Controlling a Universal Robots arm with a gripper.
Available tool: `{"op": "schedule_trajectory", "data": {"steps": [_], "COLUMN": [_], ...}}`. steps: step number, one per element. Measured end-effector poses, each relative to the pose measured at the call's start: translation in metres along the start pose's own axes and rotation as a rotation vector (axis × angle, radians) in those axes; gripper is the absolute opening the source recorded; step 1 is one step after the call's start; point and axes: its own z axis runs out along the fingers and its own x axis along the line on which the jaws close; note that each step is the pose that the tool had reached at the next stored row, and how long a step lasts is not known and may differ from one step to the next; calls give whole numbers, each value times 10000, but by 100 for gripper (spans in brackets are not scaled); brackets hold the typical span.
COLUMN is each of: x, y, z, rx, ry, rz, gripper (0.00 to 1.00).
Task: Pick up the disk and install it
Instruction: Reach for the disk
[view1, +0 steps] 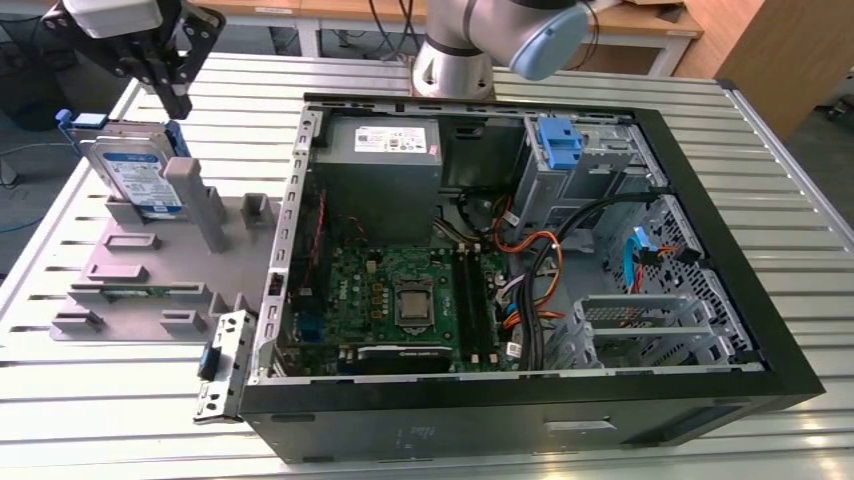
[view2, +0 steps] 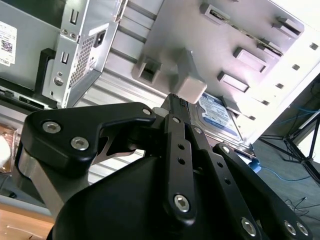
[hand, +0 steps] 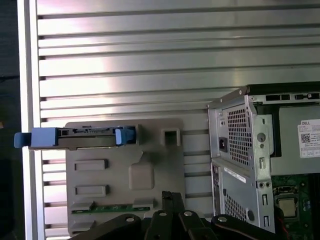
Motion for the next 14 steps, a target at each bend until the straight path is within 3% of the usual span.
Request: {"op": "schedule_trajectory", "data": {"steps": [9, 14], "x": [258, 333], "y": [-8, 2], "z": [7, 33], "rx": [0, -2], "ry": [-1, -4], "rz": [0, 5], "gripper": [11, 11]}}
